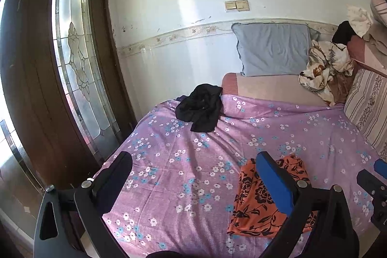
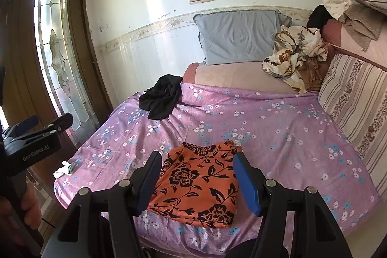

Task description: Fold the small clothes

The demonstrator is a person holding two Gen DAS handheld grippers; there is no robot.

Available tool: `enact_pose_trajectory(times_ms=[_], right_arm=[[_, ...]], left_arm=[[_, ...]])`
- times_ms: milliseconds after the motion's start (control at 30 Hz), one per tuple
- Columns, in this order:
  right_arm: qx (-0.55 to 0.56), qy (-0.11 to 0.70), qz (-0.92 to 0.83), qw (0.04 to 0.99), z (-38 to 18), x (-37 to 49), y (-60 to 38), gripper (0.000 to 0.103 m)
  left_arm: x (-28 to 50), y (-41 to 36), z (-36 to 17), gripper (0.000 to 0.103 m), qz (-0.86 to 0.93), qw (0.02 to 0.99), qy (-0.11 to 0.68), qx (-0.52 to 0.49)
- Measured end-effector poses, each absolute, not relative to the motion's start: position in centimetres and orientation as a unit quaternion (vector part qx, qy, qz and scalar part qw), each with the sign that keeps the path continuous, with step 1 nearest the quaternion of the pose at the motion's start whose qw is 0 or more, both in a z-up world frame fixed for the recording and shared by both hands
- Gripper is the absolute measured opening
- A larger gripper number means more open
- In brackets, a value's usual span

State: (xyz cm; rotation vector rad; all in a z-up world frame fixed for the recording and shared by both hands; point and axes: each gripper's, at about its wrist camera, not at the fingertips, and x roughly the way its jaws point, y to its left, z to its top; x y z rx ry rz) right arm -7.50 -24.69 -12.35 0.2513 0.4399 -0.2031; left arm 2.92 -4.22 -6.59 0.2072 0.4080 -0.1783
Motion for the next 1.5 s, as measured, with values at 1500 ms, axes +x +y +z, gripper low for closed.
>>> enact_pose_trajectory(times_ms=[1500], right_arm=[[0.115,0.248,-0.094,0.957,-13.8,-2.1,-26.8,0.065]], left_arm=[[7.6,-7.1,-8.5,0.102,-0.089,0.958,0.252,0.104]])
